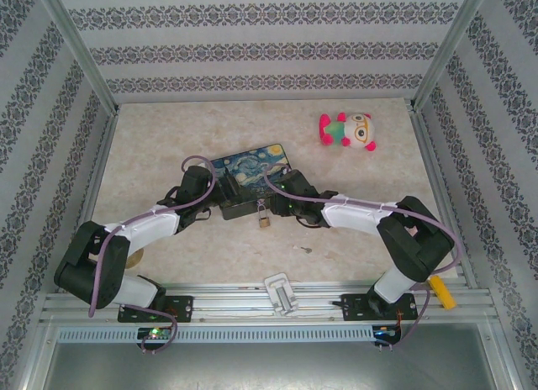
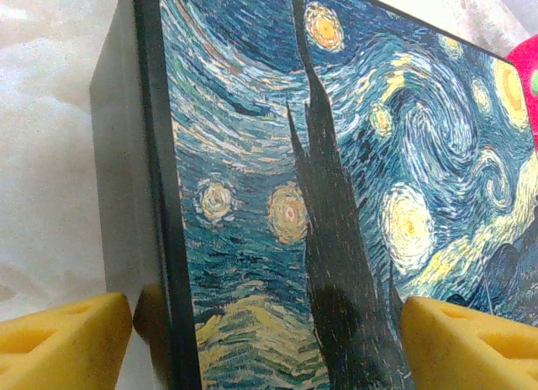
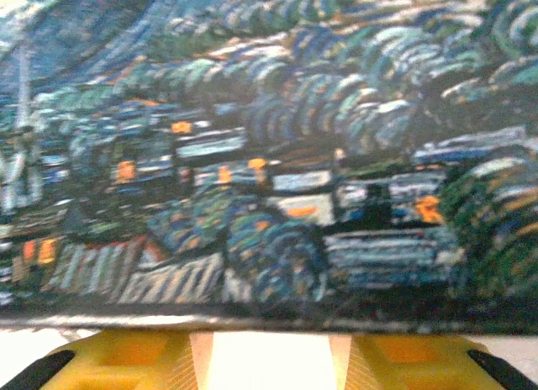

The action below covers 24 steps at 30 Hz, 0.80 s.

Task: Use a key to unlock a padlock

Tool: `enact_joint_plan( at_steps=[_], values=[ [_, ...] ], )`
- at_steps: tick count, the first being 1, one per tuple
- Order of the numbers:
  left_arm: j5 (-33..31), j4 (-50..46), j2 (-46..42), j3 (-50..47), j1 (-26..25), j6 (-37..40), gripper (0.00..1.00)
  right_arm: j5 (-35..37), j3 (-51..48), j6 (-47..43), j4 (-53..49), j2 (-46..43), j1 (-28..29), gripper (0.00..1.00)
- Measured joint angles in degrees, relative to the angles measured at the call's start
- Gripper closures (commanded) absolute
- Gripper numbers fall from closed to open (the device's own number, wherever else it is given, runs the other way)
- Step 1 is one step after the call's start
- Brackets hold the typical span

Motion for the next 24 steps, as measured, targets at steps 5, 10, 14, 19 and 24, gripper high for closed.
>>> enact_joint_plan(
  at_steps=[5, 10, 14, 19, 24],
  values=[
    [-0.5, 0.0, -0.8, 0.0, 0.0, 0.5, 0.15, 0.0, -2.2, -1.5, 0.3, -4.4, 2.8, 0.56],
    [-1.7, -0.6, -2.5, 0.3, 0.0, 1.6, 0.08, 0.0, -3.3, -1.4, 0.1, -5.8, 4.6, 0.56],
    [-2.9, -2.5, -5.4, 0.8, 0.0, 2.6, 0.0, 0.1, -5.5, -1.2, -2.3, -8.9, 4.6, 0.56],
    [-5.8, -5.3, -10.6, 0.8, 0.0, 4.1, 0.01, 0.7, -7.9, -1.0, -11.4, -16.9, 4.5, 0.57],
    [-9.2, -6.3, -13.9, 0.7, 0.0, 4.8, 0.01, 2.2, -8.0, 1.6, -23.8, -24.3, 2.6, 0.58]
  ],
)
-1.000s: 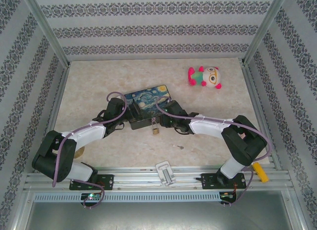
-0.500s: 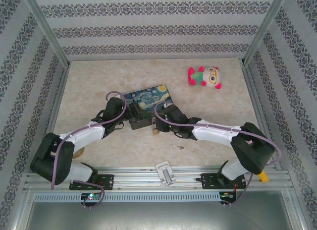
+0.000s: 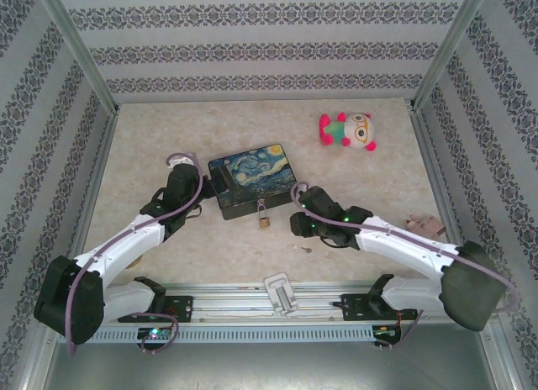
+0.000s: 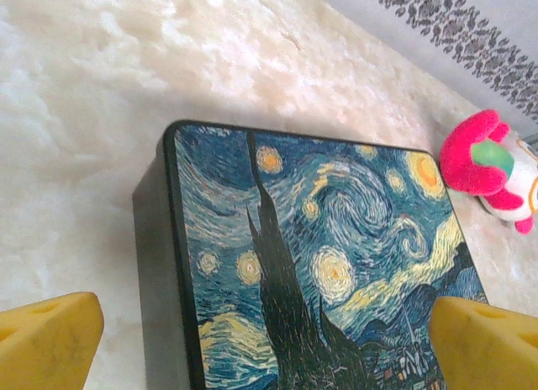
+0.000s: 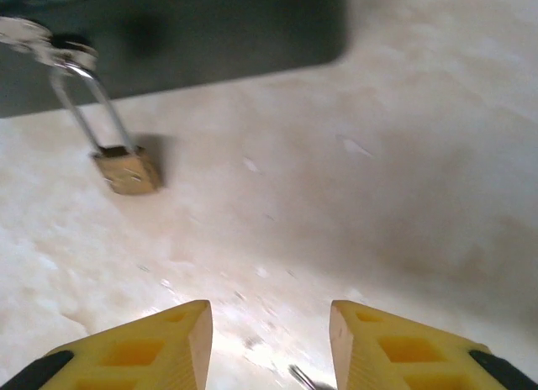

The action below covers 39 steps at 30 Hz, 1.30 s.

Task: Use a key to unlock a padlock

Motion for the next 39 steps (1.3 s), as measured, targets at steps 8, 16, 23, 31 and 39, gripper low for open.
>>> enact_joint_plan(
  at_steps=[8, 16, 23, 31, 39],
  values=[
    [-3.2, 0.0, -0.9, -0.4, 0.0, 0.0, 0.01, 0.7, -1.8, 8.4, -11.9, -2.6, -0.7, 0.56],
    [-3.3, 0.2, -0.9, -0.8, 0.0, 0.0, 0.01, 0.5, -2.1, 13.6, -13.1, 3.8, 0.5, 0.52],
    [-3.2, 0.6, -0.9, -2.6, 0.0, 0.0, 0.01, 0.4, -0.5, 15.2, -13.0, 9.9, 2.5, 0.45],
    [-3.1, 0.9, -0.9, -3.6, 0.0, -0.1, 0.01, 0.7, 2.3, 15.7, -11.4, 12.7, 3.8, 0.41],
    [-3.1, 1.3, -0.9, -4.1, 0.0, 0.0, 0.01, 0.7, 2.7, 15.7, -11.1, 15.5, 4.7, 0.41]
  ],
)
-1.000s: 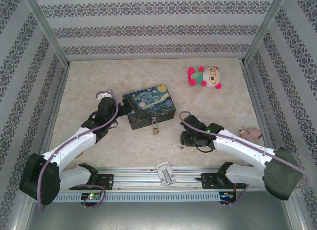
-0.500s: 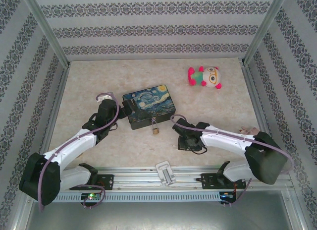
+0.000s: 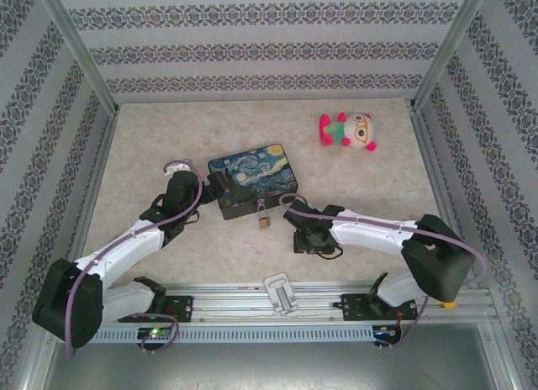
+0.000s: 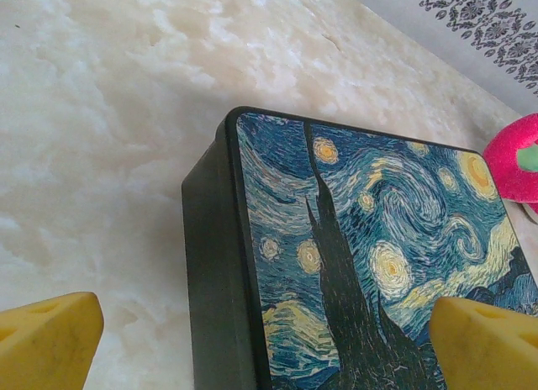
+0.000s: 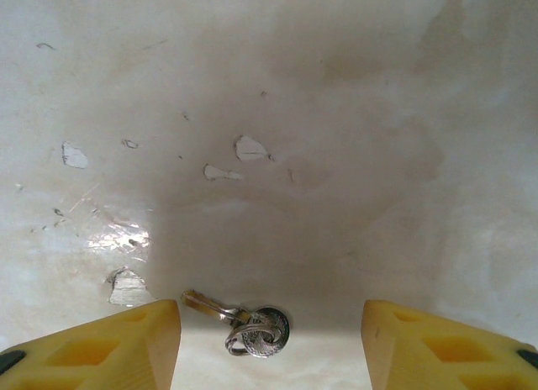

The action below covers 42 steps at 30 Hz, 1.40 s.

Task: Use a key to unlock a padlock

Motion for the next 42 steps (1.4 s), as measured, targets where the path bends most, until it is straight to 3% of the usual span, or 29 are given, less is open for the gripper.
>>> enact_joint_plan(
  at_steps=[10, 20, 27, 42],
  values=[
    [-0.1, 0.2, -0.5, -0.2, 0.0, 0.0, 0.01, 0.2, 0.0, 1.0, -0.7, 1.2, 1.7, 0.43],
    [-0.2, 0.2, -0.5, -0.2, 0.0, 0.0, 0.01, 0.6, -2.2, 2.1, -3.5, -3.3, 1.8, 0.48],
    [-0.2, 0.2, -0.5, -0.2, 0.0, 0.0, 0.01, 1.5, -2.8, 3.2, -4.6, -4.6, 1.8, 0.56],
    [-0.2, 0.2, -0.5, -0.2, 0.0, 0.0, 0.01, 0.8, -2.9, 4.0, -3.0, -7.6, 1.4, 0.55]
  ],
)
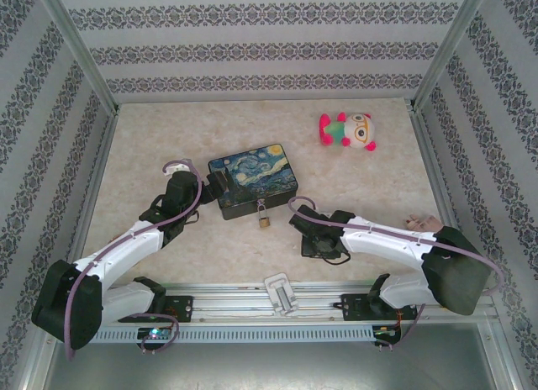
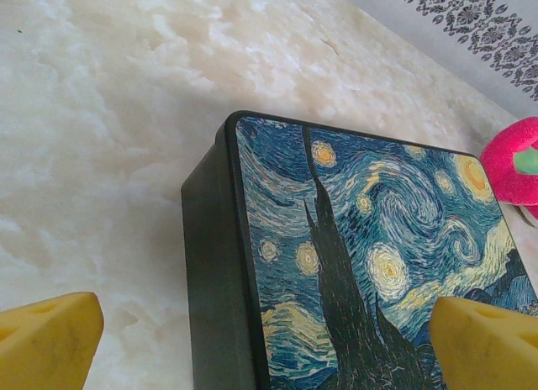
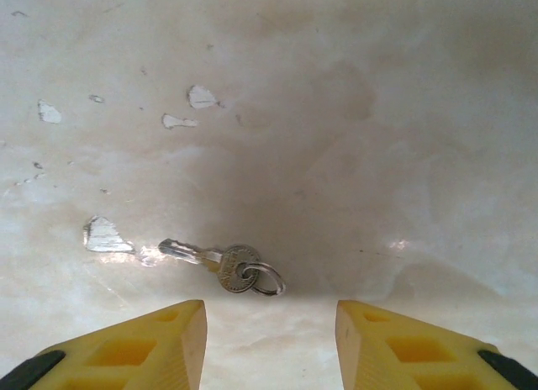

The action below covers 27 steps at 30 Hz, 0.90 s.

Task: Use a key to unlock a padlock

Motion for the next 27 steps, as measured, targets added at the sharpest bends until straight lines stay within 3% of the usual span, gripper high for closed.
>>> enact_joint_plan(
  at_steps=[12, 27],
  values=[
    [0.0, 0.0, 0.0, 0.0, 0.0, 0.0, 0.01, -4.9, -7.5, 0.7, 7.4, -5.7, -5.2, 0.61],
    [0.2, 0.0, 0.5, 0.0, 0.0, 0.0, 0.01, -6.5, -8.7, 1.1, 12.1, -5.2, -5.7, 0.7]
  ],
)
